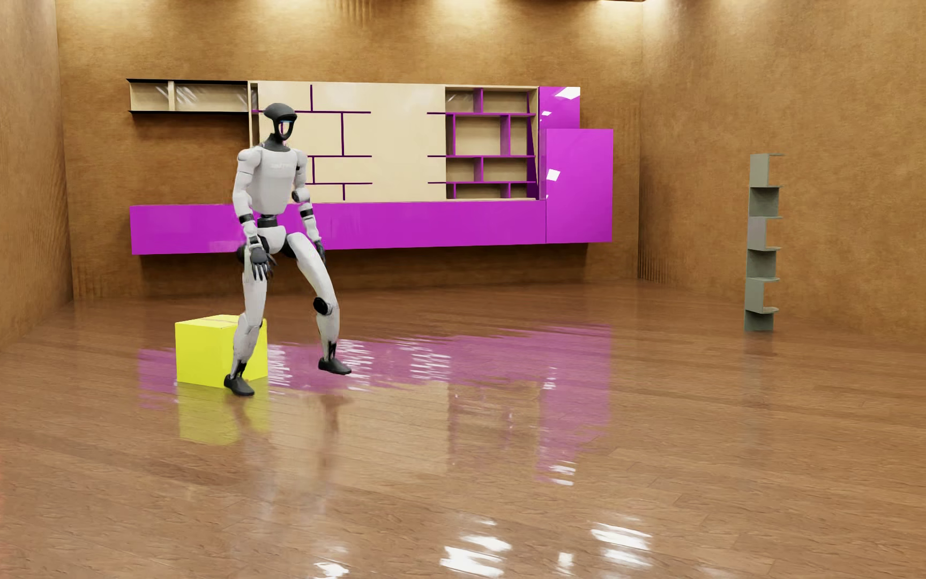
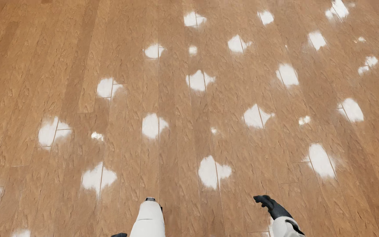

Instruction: Get off of the yellow box

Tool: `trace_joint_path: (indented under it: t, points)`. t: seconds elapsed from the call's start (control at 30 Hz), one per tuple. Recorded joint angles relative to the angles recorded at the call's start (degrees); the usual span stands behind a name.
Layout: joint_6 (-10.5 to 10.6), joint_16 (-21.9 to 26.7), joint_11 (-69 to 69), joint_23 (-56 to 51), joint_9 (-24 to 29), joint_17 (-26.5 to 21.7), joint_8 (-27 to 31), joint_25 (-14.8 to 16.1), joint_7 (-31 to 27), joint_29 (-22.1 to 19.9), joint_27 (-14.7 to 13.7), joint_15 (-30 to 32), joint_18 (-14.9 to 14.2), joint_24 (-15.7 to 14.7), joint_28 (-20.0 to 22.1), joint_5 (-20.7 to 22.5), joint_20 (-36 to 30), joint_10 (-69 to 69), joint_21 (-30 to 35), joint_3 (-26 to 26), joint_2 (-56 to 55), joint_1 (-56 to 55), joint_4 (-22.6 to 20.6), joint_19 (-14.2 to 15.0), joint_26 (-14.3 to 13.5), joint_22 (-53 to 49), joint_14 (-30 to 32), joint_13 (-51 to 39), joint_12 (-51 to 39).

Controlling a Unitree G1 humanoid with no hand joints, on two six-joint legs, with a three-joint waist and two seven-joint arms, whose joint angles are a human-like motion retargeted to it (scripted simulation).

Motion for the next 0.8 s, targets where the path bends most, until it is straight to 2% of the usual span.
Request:
trace_joint_path:
  t: [0.03, 0.07, 0.1, 0.13, 0.17, 0.2, 0.23, 0.27, 0.3, 0.33, 0.4, 0.43, 0.47, 0.5, 0.53, 0.57, 0.6, 0.63, 0.67, 0.7, 0.73, 0.77, 0.8]
  points:
    - [-0.5, -0.8, -3.4, -1.2, -0.7, 0.8, -0.2, -0.7, 0.7, 0.1, -0.7, 0.7, 1.0, 0.5, -1.0, -0.1, 1.0, -7.1, 1.3, 0.6, 3.2, 0.3, 0.2, -0.1, 0.1, 1.6, 1.8, -1.6, 0.9]
    - [-0.1, -1.3, -7.8, -2.9, -1.8, 1.1, -0.9, -1.8, 1.2, -0.7, -0.7, 1.1, 3.2, 0.6, -1.5, 0.5, 1.3, -12.7, 2.9, 1.0, 7.4, 0.3, -1.1, 0.1, -0.2, 2.5, 4.2, -2.4, 2.6]
    - [0.4, -1.8, -13.0, -4.3, -2.4, 1.6, -1.9, -2.6, 1.6, -0.8, -0.9, 1.7, 6.8, 1.0, -1.7, 1.4, 1.7, -17.7, 3.6, 1.4, 12.3, 0.9, -1.5, 0.7, 0.1, 3.4, 3.3, -3.9, 4.0]
    - [0.6, -2.3, -18.5, -5.5, -3.2, 1.9, -2.2, -1.8, 2.6, -1.1, -1.9, 3.0, 9.5, 0.7, -1.7, 1.5, 1.8, -22.5, 4.6, 1.9, 17.1, 1.8, -2.2, 1.3, -0.5, 4.4, 3.1, -5.6, 4.6]
    - [0.4, -3.1, -19.1, -6.6, -4.4, 2.3, -3.3, -2.1, 3.3, -1.3, -1.6, 3.9, 11.2, 0.1, -1.5, 1.2, 3.4, -24.9, 4.8, 2.4, 19.1, 2.0, -3.0, 1.3, 0.0, 5.1, 2.8, -6.5, 5.3]
    - [0.4, -3.3, -18.8, -7.4, -5.7, 2.5, -4.2, -2.5, 3.9, -1.1, -1.4, 3.8, 11.7, 0.6, -1.4, 1.1, 4.7, -23.4, 5.2, 2.9, 20.0, 1.4, -2.9, 1.0, 0.4, 5.2, 0.3, -7.1, 5.9]
    - [0.3, -3.7, -19.0, -7.5, -6.4, 2.7, -4.6, -2.0, 3.7, -2.4, -1.7, 5.0, 12.3, 0.0, -1.6, 0.0, 5.8, -20.8, 6.4, 3.5, 21.8, 1.7, -3.2, 2.2, 0.1, 4.9, 1.0, -7.3, 6.5]
    - [-0.1, -3.7, -17.7, -7.6, -6.5, 2.8, -4.5, -1.6, 2.7, -3.0, -1.4, 7.1, 11.3, -0.8, -0.9, -0.4, 6.6, -16.6, 7.2, 3.4, 22.7, 1.1, -2.9, 2.3, -0.1, 4.1, 2.1, -7.0, 6.9]
    - [-1.5, -3.1, -11.1, -6.8, -7.0, 3.0, -4.0, -1.4, 2.5, -3.1, -1.6, 8.6, 8.7, -1.5, -0.9, -2.4, 5.6, -14.8, 6.7, 4.1, 20.8, 1.9, -3.3, 3.7, -1.2, 4.8, 2.6, -5.9, 6.6]
    - [-1.7, -2.8, -2.5, -5.3, -7.5, 3.1, -3.0, -2.0, 3.7, -2.1, -0.1, 10.9, 9.9, -1.2, -1.4, -2.9, 5.1, -14.9, 5.7, 3.3, 18.3, 4.2, -4.4, 4.3, -0.7, 5.0, 2.0, -3.8, 6.6]
    - [-2.0, -0.5, 19.8, -1.2, -7.1, 3.5, -0.4, -0.8, 5.0, -0.1, -0.3, 22.2, 13.9, 0.6, -3.3, -3.6, 3.2, -20.1, 3.8, 0.6, 9.0, 13.1, -7.0, 7.6, -0.9, 6.0, 0.0, -0.4, 4.1]
    - [-1.7, 0.8, 28.9, 1.1, -6.5, 3.5, 0.1, -0.3, 4.8, 1.0, -0.4, 20.8, 14.5, -0.5, -3.9, -3.7, 1.3, -23.5, 2.7, -1.0, 5.1, 18.4, -7.6, 8.4, -1.2, 6.4, -0.5, 1.3, 2.2]
    - [-1.0, 1.8, 36.6, 3.0, -5.7, 3.0, 0.9, -0.3, 6.2, 2.2, -0.1, 17.7, 14.9, -0.4, -4.5, -3.0, 0.4, -26.1, 0.9, -2.2, 0.3, 23.4, -7.8, 8.3, -1.0, 7.1, -2.1, 3.3, -0.5]
    - [-0.4, 2.9, 41.4, 5.1, -6.4, 2.8, 1.9, 0.6, 7.5, 1.4, 1.1, 16.7, 15.3, -1.4, -4.2, -1.8, -2.9, -28.7, -0.3, -3.5, -5.3, 27.8, -8.0, 8.1, 1.1, 7.6, -3.2, 6.7, -2.3]
    - [0.3, 3.9, 42.8, 6.5, -4.6, 2.6, 2.7, 1.7, 7.5, 1.0, 0.2, 14.1, 14.8, -1.8, -3.9, -0.9, -4.3, -31.5, -3.3, -5.3, -9.0, 33.0, -8.2, 9.2, -0.3, 6.9, -4.3, 8.4, -5.5]
    - [0.3, 4.6, 42.5, 8.7, -4.5, 2.3, 4.5, 0.7, 7.5, 2.0, 1.3, 12.9, 15.0, -3.2, -3.4, 0.1, -5.1, -33.7, -5.6, -6.8, -14.5, 36.8, -8.5, 9.9, -0.7, 6.4, -5.1, 10.5, -8.4]
    - [0.6, 5.4, 39.2, 9.7, -5.5, 1.7, 6.3, 1.4, 8.0, 2.3, 1.4, 13.2, 14.0, -4.1, -2.7, 1.3, -5.3, -36.5, -6.7, -8.3, -20.3, 40.3, -8.4, 10.9, 0.3, 4.9, -5.9, 13.2, -10.6]
    - [1.0, 5.8, 31.7, 10.8, -4.6, 1.3, 8.1, 1.7, 8.4, 2.0, 1.2, 10.3, 13.0, -5.1, -2.2, 2.5, -5.3, -39.1, -8.2, -9.8, -22.9, 44.9, -8.4, 11.0, -0.8, 4.0, -6.6, 14.8, -13.2]
    - [1.2, 6.5, 20.7, 10.9, -5.7, 1.1, 8.6, 1.8, 7.9, 2.0, 1.5, 15.6, 13.7, -5.0, -2.3, 3.5, -7.4, -39.9, -10.5, -10.4, -25.0, 47.5, -8.0, 10.7, -1.6, 2.2, -8.2, 17.8, -14.4]
    - [1.6, 5.2, 5.3, 11.1, -5.1, 1.2, 8.1, 3.8, 8.6, 1.2, 1.5, 17.5, 13.5, -7.2, 0.1, 4.0, -6.4, -41.4, -12.2, -10.7, -23.4, 51.2, -8.8, 9.5, -2.3, 0.7, -9.5, 19.4, -15.7]
    - [1.5, 5.6, -10.5, 11.2, -6.5, 1.0, 6.7, 4.2, 9.8, 1.8, 0.9, 18.5, 11.2, -6.3, 0.3, 3.8, -8.0, -41.1, -14.0, -10.7, -21.6, 53.9, -8.2, 8.5, -2.9, -0.7, -11.1, 22.0, -16.2]
    - [2.0, 4.7, -22.3, 11.8, -8.1, 0.6, 4.1, 4.7, 11.3, 2.9, 0.7, 20.8, 9.5, -5.1, -0.6, 3.5, -7.6, -39.0, -16.9, -10.6, -21.1, 54.8, -7.9, 9.8, -3.0, -0.8, -13.5, 23.3, -16.7]
    - [2.4, 4.3, -25.1, 11.9, -8.6, 0.4, 3.8, 3.4, 11.7, 2.2, 1.2, 21.7, 8.1, -4.2, -0.9, 3.5, -7.3, -37.5, -19.1, -10.9, -21.3, 57.0, -7.2, 10.8, -3.6, -1.5, -14.8, 24.6, -16.4]
